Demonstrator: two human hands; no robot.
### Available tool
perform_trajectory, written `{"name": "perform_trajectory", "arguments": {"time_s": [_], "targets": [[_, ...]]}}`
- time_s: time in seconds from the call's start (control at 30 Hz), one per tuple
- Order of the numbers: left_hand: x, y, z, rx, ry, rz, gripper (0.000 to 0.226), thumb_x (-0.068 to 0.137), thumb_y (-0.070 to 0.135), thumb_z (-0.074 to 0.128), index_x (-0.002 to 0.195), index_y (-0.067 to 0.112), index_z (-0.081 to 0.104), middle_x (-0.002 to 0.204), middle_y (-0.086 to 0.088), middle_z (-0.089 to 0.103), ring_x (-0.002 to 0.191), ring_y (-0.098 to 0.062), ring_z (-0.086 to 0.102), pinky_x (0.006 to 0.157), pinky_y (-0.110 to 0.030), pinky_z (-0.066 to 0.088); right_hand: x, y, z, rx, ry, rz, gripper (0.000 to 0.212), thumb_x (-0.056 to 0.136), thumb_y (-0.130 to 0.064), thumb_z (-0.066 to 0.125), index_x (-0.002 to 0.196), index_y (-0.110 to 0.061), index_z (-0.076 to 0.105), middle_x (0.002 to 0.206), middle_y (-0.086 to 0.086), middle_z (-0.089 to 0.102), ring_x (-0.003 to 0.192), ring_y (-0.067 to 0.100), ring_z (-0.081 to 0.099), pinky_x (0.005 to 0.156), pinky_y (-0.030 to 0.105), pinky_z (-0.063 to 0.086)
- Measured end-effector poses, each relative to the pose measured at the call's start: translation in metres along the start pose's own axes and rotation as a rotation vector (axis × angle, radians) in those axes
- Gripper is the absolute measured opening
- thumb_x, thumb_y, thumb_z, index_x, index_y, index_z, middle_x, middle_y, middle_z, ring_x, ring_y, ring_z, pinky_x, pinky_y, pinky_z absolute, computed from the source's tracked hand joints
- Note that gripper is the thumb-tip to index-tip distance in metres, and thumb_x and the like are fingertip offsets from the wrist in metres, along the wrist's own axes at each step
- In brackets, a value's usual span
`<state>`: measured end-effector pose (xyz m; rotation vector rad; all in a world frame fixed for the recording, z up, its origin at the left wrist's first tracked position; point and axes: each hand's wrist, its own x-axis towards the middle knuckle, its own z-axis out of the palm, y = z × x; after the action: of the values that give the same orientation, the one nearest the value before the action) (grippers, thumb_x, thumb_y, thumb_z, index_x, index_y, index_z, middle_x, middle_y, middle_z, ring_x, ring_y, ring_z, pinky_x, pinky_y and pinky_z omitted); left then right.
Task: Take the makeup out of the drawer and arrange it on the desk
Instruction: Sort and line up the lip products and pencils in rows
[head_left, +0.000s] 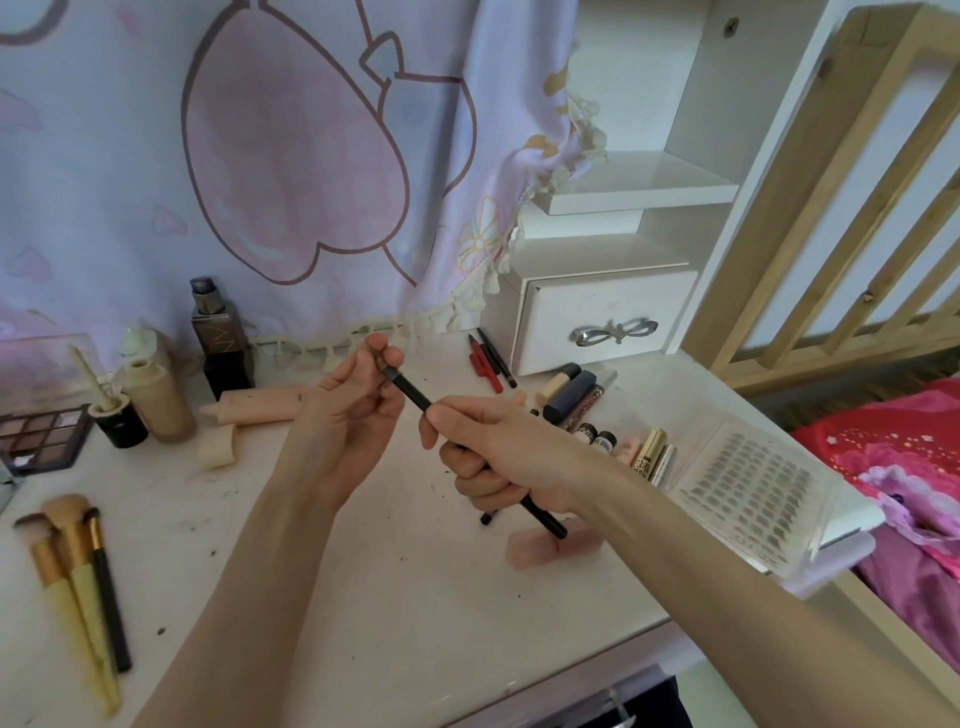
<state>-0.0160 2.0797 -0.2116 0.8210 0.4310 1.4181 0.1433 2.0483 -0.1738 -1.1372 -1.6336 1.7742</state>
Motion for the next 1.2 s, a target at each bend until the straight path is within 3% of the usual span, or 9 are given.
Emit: {"name": "perform_trajectory", "arguments": {"time_s": [0.23, 0.4, 0.57, 0.7, 0.83, 0.9, 1.0, 1.1, 1.2], "targets": [[0.002, -0.003, 0.0, -0.013, 0.052, -0.029, 0.024, 0.081, 0.02, 0.05, 0.074, 0.021, 0.073, 0.072, 0.007, 0.062, 0.06, -0.003, 0.053, 0.057, -0.011, 0.044, 0.001, 0.002, 0.009, -0.355, 0.221, -0.091, 0.027, 0.1, -0.023, 0.037, 0.075, -0.014, 0.045, 0.053, -0.001, 0.032, 0.034, 0.003, 0.026, 0.034, 0.015, 0.024], [0.002, -0.002, -0.001, -0.016, 0.045, -0.045, 0.023, 0.081, 0.021, 0.052, 0.074, 0.022, 0.073, 0.072, 0.007, 0.063, 0.057, -0.003, 0.052, 0.056, -0.011, 0.043, 0.001, 0.004, 0.011, -0.695, 0.362, -0.212, 0.024, 0.099, -0.026, 0.039, 0.078, -0.016, 0.046, 0.055, -0.01, 0.039, 0.047, 0.004, 0.038, 0.049, 0.015, 0.031], [0.005, -0.003, -0.004, 0.0, 0.129, -0.065, 0.014, 0.08, 0.027, 0.055, 0.076, 0.022, 0.068, 0.071, 0.009, 0.061, 0.05, -0.002, 0.042, 0.05, -0.01, 0.038, -0.001, 0.009, 0.008, -0.813, 0.393, -0.218, 0.025, 0.099, -0.03, 0.039, 0.09, -0.011, 0.051, 0.063, -0.002, 0.048, 0.071, 0.022, 0.051, 0.069, 0.035, 0.041], [0.007, 0.007, -0.018, 0.016, 0.28, -0.066, 0.008, 0.081, 0.026, 0.058, 0.083, 0.019, 0.058, 0.07, 0.009, 0.063, 0.048, -0.001, 0.044, 0.047, -0.01, 0.037, -0.007, 0.012, -0.004, -0.831, 0.352, -0.13, 0.023, 0.096, -0.032, 0.047, 0.08, -0.018, 0.056, 0.062, -0.007, 0.047, 0.059, 0.007, 0.043, 0.051, 0.013, 0.036], [0.007, -0.002, -0.015, 0.176, 0.388, -0.113, 0.009, 0.09, 0.022, 0.058, 0.086, 0.016, 0.064, 0.075, 0.003, 0.068, 0.056, -0.003, 0.054, 0.055, -0.013, 0.046, -0.003, 0.005, -0.027, -0.637, 0.454, -0.056, 0.025, 0.093, -0.013, 0.043, 0.097, -0.009, 0.067, 0.046, -0.016, 0.05, 0.034, 0.001, 0.038, 0.035, 0.008, 0.027], [0.007, -0.006, -0.015, 0.36, 0.413, -0.074, 0.01, 0.091, 0.019, 0.057, 0.09, 0.014, 0.065, 0.077, 0.0, 0.067, 0.062, -0.006, 0.056, 0.061, -0.014, 0.049, 0.004, 0.001, -0.036, -0.651, 0.539, -0.057, 0.03, 0.089, -0.006, 0.04, 0.1, -0.009, 0.067, 0.049, -0.008, 0.045, 0.032, 0.001, 0.038, 0.034, 0.008, 0.026], [0.006, -0.009, -0.018, 0.544, 0.411, -0.047, 0.013, 0.092, 0.016, 0.055, 0.085, 0.011, 0.065, 0.072, -0.004, 0.061, 0.065, -0.011, 0.055, 0.062, -0.016, 0.049, 0.023, -0.007, -0.045, -0.714, 0.607, -0.04, 0.034, 0.086, -0.002, 0.045, 0.109, -0.013, 0.068, 0.069, -0.003, 0.052, 0.057, 0.007, 0.047, 0.038, 0.01, 0.03], [0.006, -0.013, -0.019, 0.725, 0.438, -0.031, 0.012, 0.089, 0.015, 0.06, 0.079, 0.01, 0.067, 0.068, -0.004, 0.063, 0.064, -0.014, 0.057, 0.064, -0.021, 0.052, 0.047, -0.009, -0.05, -0.817, 0.624, 0.029, 0.033, 0.084, -0.004, 0.051, 0.112, -0.012, 0.066, 0.092, 0.001, 0.057, 0.089, 0.018, 0.054, 0.058, 0.018, 0.04], [0.007, -0.018, -0.018, 0.895, 0.527, -0.013, 0.016, 0.084, 0.018, 0.066, 0.096, 0.011, 0.058, 0.07, -0.004, 0.067, 0.064, -0.015, 0.062, 0.068, -0.028, 0.054, 0.068, -0.007, -0.049, -0.844, 0.673, 0.058, 0.031, 0.079, -0.003, 0.054, 0.108, -0.001, 0.066, 0.102, 0.015, 0.068, 0.097, 0.029, 0.061, 0.08, 0.033, 0.052]]}}
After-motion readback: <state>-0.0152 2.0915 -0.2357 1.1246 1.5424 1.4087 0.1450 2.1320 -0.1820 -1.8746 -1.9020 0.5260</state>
